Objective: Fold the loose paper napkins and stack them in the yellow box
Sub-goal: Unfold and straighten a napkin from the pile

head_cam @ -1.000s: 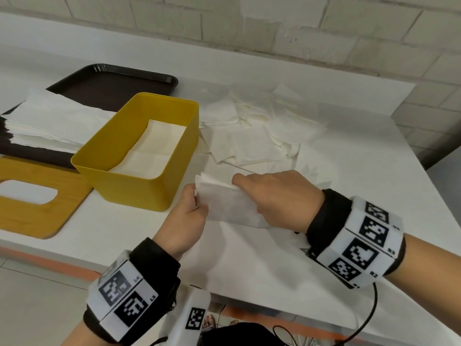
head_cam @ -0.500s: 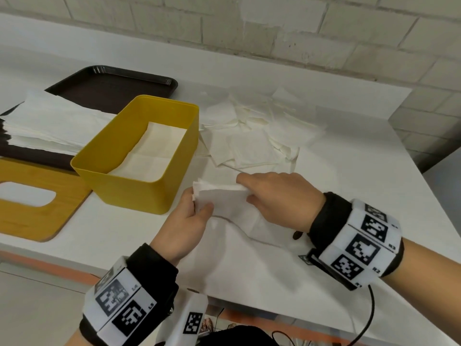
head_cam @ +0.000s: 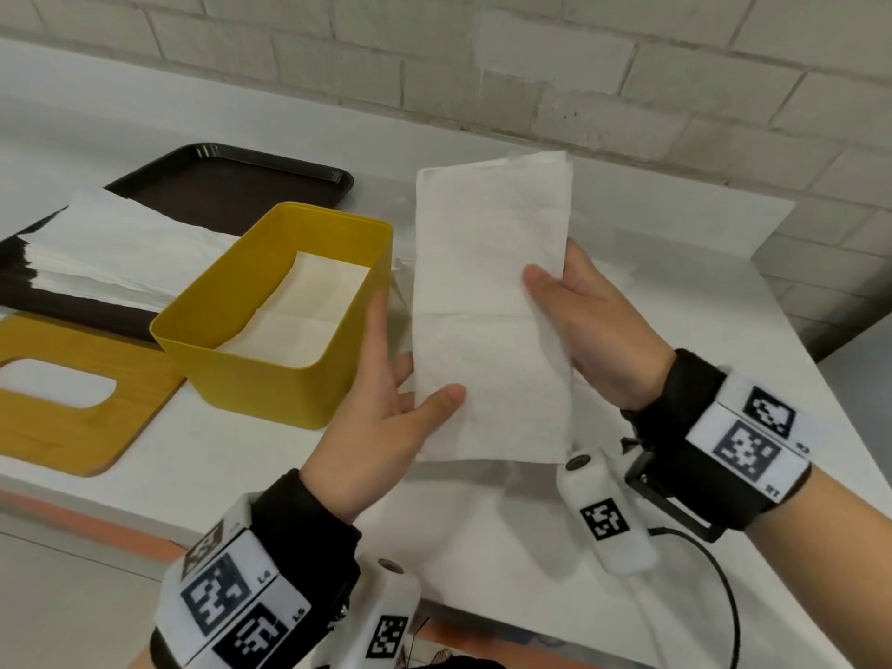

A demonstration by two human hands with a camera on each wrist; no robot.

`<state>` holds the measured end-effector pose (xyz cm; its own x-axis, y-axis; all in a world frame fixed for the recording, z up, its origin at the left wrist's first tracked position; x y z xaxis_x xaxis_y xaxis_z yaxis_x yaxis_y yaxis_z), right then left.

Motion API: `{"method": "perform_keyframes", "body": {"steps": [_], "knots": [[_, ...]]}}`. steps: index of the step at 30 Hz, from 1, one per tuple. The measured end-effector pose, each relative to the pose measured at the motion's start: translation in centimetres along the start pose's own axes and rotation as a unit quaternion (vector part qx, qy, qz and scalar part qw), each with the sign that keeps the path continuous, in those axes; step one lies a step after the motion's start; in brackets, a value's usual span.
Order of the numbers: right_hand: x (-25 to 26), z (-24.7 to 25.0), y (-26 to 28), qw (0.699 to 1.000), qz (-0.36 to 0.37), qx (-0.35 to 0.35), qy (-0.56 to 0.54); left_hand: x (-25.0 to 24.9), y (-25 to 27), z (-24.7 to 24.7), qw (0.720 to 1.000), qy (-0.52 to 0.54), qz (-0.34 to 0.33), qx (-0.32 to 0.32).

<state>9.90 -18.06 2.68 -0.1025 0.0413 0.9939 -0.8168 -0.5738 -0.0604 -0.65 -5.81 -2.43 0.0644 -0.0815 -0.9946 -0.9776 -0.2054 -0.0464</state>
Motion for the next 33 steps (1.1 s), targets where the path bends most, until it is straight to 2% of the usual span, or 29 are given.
{"method": "perform_keyframes", "body": {"steps": [3,5,8,11,14,17,19,23,25,28,33], "knots": [[-0.1,-0.8,-0.9,1.0,0.002,-0.011,-0.027,-1.1,0.1,1.0,0.998,-0.017,-0.061,-0.018],[-0.1,-1.3,-1.6,0.999,0.0,-0.019,-0.044,-1.8,0.2,1.8,0.997,-0.028,-0.07,-0.006],[0.8,-1.9,-2.7,0.996,0.039,-0.035,-0.075,-2.9,0.4,3.0,0.995,-0.088,-0.054,0.013],[2.1,-2.3,-4.1,0.992,0.108,-0.009,-0.06,-3.9,0.7,4.4,0.991,-0.134,0.002,0.019],[3.1,-3.0,-6.0,0.985,0.156,0.036,0.059,-4.9,0.9,6.7,0.983,-0.18,0.039,0.012],[3.6,-4.2,-7.8,0.971,0.166,0.049,0.167,-5.7,0.6,9.0,0.971,-0.232,0.059,0.004],[4.1,-5.2,-9.1,0.961,0.175,0.045,0.207,-6.0,0.2,10.6,0.96,-0.271,0.065,-0.025],[4.8,-7.2,-12.1,0.932,0.195,0.033,0.304,-6.3,-1.3,13.0,0.951,-0.281,0.075,-0.105],[4.2,-8.0,-13.8,0.916,0.188,0.04,0.351,-6.0,-2.1,14.0,0.916,-0.372,0.079,-0.125],[2.3,-9.1,-15.9,0.893,0.147,0.076,0.418,-5.0,-3.2,14.5,0.835,-0.527,0.103,-0.119],[-1.0,-10.8,-17.4,0.82,0.056,0.184,0.539,-3.7,-4.4,14.3,0.777,-0.598,0.182,-0.077]]}}
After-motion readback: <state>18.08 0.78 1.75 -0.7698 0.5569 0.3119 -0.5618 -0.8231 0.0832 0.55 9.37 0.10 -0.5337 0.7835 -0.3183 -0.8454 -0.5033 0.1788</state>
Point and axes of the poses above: each hand's wrist, its own y-axis away from the middle knuckle, its own z-axis out of the back of the hand, x = y × z, the point moved 4 cm from there along -y, towards the middle knuckle, and after that the axes turned 5 degrees about -y, right-handed, at the moved point
